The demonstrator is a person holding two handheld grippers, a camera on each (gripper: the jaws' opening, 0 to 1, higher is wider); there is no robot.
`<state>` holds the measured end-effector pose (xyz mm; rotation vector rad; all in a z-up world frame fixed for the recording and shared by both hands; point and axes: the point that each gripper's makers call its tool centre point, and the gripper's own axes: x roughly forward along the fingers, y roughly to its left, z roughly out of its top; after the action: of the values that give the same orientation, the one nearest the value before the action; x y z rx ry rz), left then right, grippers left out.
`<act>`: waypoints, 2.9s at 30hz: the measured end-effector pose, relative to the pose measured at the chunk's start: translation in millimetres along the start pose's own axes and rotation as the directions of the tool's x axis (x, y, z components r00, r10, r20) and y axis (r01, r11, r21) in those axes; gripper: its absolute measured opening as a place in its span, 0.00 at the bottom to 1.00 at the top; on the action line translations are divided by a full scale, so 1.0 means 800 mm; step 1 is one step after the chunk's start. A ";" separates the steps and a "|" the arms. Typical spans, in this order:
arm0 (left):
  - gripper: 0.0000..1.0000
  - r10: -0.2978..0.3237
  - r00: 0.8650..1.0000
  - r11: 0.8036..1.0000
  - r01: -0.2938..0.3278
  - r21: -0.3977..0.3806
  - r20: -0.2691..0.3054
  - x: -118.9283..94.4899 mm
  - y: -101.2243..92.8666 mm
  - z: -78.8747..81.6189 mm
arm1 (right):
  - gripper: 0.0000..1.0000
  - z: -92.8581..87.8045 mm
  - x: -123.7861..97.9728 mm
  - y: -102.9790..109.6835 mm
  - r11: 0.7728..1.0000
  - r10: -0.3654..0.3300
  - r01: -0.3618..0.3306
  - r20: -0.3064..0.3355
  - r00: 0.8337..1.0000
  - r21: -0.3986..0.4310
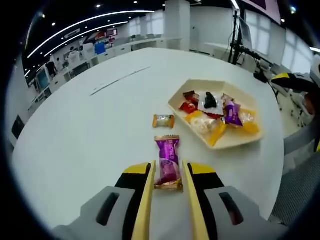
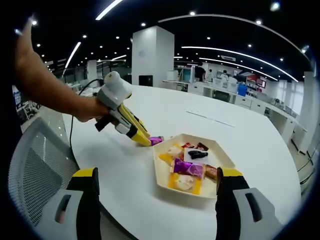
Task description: Place the target food into the container with the food tongs after gripping and lifting it, then release it inside without dropping or visibly crushing the food.
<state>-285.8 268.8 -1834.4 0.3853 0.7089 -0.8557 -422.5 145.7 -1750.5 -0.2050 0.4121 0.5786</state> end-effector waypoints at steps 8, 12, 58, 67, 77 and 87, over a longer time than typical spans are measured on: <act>0.19 0.025 1.000 0.999 -0.025 0.033 -0.017 -0.001 0.003 -0.006 | 0.96 0.000 0.000 -0.001 1.000 -0.004 0.004 0.001 1.000 -0.002; 0.18 0.009 1.000 0.999 -0.009 0.033 -0.017 -0.001 0.004 -0.006 | 0.96 0.000 0.000 -0.001 1.000 -0.004 0.004 0.002 1.000 -0.004; 0.18 -0.255 0.966 0.932 0.256 0.256 -0.040 -0.063 -0.011 0.088 | 0.99 0.001 0.001 -0.001 1.000 -0.001 0.001 0.009 1.000 0.020; 0.19 -0.291 0.956 0.913 0.290 0.287 -0.041 -0.053 -0.029 0.113 | 0.99 0.002 0.001 0.002 1.000 0.011 -0.011 0.012 1.000 0.016; 0.19 -0.332 0.942 0.894 0.328 0.307 -0.038 -0.029 -0.064 0.148 | 0.99 0.003 0.000 -0.001 1.000 0.000 -0.001 0.015 1.000 0.026; 0.19 -0.348 0.937 0.887 0.342 0.310 -0.040 -0.007 -0.092 0.175 | 0.99 0.003 -0.001 -0.002 1.000 -0.005 0.005 0.018 1.000 0.020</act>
<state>-289.5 146.9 -1733.0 0.5443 0.6349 -1.3182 -421.1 144.8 -1747.8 -0.1814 0.3995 0.5705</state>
